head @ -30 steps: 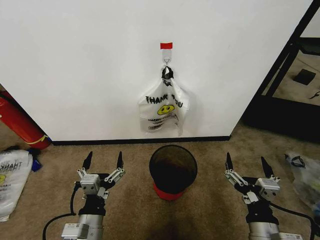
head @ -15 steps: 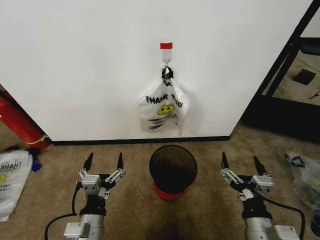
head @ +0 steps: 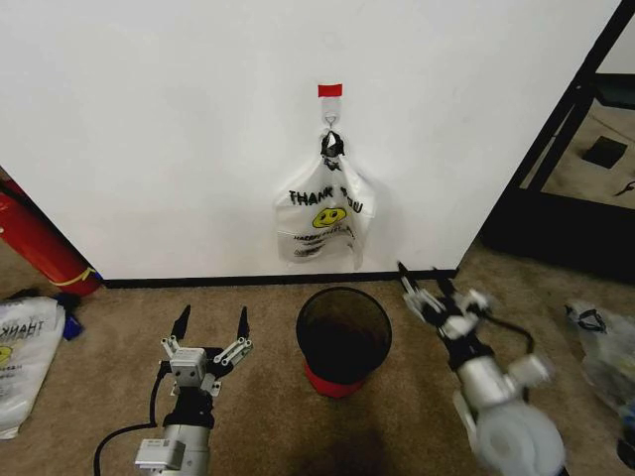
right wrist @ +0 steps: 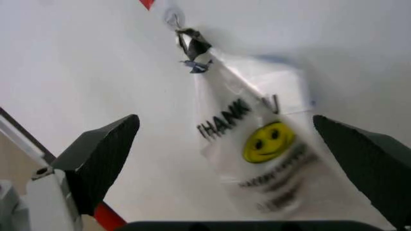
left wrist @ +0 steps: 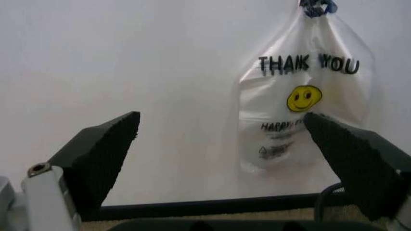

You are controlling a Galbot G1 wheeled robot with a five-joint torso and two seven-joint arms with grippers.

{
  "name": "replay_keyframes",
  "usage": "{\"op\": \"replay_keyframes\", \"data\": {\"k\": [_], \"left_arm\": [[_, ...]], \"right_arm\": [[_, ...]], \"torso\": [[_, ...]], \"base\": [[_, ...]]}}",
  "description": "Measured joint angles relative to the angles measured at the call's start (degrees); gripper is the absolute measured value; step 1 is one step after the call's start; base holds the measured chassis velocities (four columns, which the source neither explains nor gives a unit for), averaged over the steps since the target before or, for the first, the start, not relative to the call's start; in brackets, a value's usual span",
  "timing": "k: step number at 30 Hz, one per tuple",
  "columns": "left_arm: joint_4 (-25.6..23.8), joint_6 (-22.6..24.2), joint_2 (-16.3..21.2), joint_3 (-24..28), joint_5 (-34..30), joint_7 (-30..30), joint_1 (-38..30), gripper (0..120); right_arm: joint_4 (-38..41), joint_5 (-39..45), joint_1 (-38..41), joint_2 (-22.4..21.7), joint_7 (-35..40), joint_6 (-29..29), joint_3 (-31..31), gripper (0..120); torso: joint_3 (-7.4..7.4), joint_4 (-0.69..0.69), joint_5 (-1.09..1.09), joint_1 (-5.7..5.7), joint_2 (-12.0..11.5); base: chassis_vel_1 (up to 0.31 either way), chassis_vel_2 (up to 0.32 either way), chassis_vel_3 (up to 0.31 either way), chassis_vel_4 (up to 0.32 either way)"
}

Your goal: Pick up the garbage bag from the wall and place it over the trash bin.

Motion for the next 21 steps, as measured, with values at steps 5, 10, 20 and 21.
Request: {"op": "replay_keyframes", "data": {"k": [5,10,20,21], "left_arm": [[-0.16,-0.39,-0.15,-0.42,0.47,-0.08,0.92,100],[-0.25,-0.25,-0.33,-0.56,0.86,-0.1,1.15,100],[-0.05,0.34,-0.76,-0.75,1.11,-0.19,1.06,100],[-0.06,0.35,-0.81,-0.8,1.12,-0.21,1.09,100]], "right_arm": [[-6.5,5.07,11.3,2.41,3.55,-1.75,-4.14,100],[-16.31,9.23,22.76,6.65,5.13,-2.12,-8.0,100],[-27.3,9.92,32.89,14.37,5.23,-1.96,-8.94,100],[-28.03,9.91,33.39,14.99,5.19,-1.92,-8.86,100]], "torso": [[0.0,0.04,-0.02,0.0,0.0],[0.01,0.04,0.0,0.01,0.0],[0.0,0.03,-0.01,0.0,0.0],[0.0,0.03,-0.01,0.01,0.0]], "base": [[0.0,0.0,0.0,0.0],[0.0,0.0,0.0,0.0],[0.0,0.0,0.0,0.0],[0.0,0.0,0.0,0.0]]}}
